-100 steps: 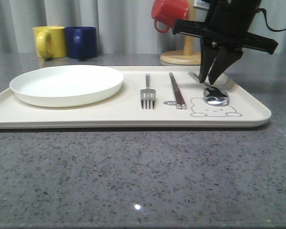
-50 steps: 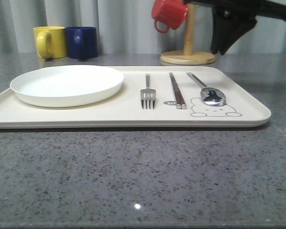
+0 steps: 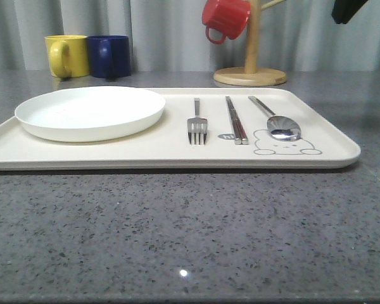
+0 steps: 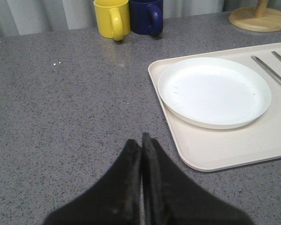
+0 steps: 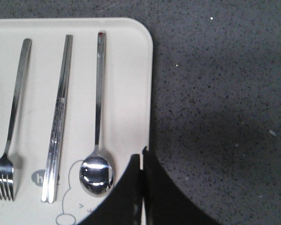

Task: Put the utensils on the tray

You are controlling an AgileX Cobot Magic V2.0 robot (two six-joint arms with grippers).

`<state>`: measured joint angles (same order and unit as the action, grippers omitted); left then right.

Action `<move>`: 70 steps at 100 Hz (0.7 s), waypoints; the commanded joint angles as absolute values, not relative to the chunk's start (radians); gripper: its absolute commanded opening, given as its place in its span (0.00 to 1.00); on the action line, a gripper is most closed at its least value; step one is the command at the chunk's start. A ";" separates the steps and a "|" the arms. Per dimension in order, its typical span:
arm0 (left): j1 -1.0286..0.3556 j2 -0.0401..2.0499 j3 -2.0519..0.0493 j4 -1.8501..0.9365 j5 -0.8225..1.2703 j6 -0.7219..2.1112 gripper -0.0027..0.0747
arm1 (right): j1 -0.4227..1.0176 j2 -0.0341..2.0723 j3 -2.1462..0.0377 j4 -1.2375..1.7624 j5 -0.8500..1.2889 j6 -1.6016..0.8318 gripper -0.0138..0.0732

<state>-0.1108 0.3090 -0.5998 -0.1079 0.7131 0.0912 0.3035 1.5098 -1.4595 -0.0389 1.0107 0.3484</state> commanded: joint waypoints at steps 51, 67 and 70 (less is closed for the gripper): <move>-0.117 0.319 -0.623 -0.114 0.639 0.083 0.01 | 0.219 1.031 -0.974 -0.074 0.712 0.359 0.09; -0.117 0.319 -0.623 -0.114 0.639 0.083 0.01 | 0.189 0.864 -0.832 -0.119 0.649 0.359 0.09; -0.117 0.319 -0.623 -0.114 0.639 0.083 0.01 | 0.178 0.836 -0.805 -0.132 0.642 0.362 0.09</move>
